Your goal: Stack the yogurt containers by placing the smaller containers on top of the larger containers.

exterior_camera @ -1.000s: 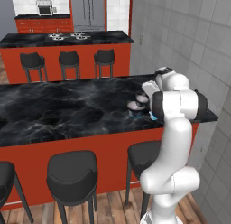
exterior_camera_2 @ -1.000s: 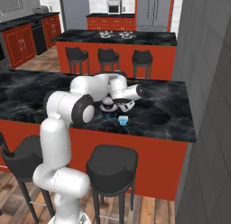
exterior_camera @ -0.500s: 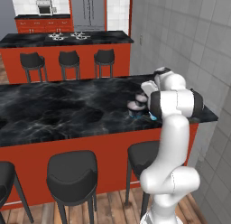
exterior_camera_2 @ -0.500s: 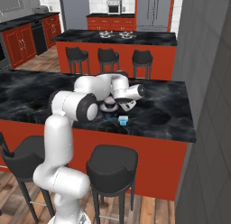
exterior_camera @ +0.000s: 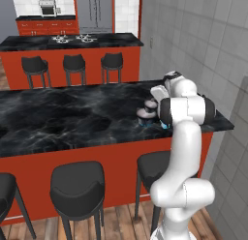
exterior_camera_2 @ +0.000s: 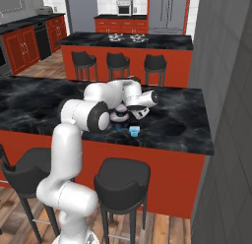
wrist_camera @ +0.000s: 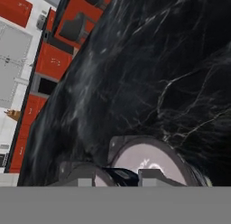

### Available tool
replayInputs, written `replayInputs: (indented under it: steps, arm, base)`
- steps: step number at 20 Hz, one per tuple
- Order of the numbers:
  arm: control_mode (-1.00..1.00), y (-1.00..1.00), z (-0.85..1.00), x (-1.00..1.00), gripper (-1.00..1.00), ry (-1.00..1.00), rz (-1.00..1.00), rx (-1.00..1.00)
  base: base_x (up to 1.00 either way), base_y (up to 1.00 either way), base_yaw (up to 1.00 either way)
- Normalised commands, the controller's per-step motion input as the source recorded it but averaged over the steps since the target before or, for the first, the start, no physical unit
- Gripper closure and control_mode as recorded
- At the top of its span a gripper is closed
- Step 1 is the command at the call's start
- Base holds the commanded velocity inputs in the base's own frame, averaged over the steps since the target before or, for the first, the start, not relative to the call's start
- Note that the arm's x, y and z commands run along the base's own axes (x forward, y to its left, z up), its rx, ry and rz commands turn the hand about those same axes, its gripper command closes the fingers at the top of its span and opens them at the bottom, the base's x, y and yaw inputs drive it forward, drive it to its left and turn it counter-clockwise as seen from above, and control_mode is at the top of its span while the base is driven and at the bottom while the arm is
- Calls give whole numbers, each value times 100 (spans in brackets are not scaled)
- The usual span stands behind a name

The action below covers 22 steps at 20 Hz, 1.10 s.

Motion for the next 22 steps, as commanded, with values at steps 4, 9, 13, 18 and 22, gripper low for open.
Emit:
replayInputs:
  steps: [4, 9, 13, 18, 22]
  arm:
    - [-100, 0, -15, 0, 100, 0, 0, 0]
    - [-100, 4, -19, 0, 100, 0, 0, 0]
    - [-100, 14, -17, 5, 100, 0, 0, 0]
    - [-100, 13, -13, 13, 100, 0, 0, 0]
    - [-100, 12, -15, 14, 100, 0, 0, 0]
  base:
    - [0, 0, 0]
    - [0, 0, 0]
    - [0, 0, 0]
    - [0, 0, 0]
    - [0, 0, 0]
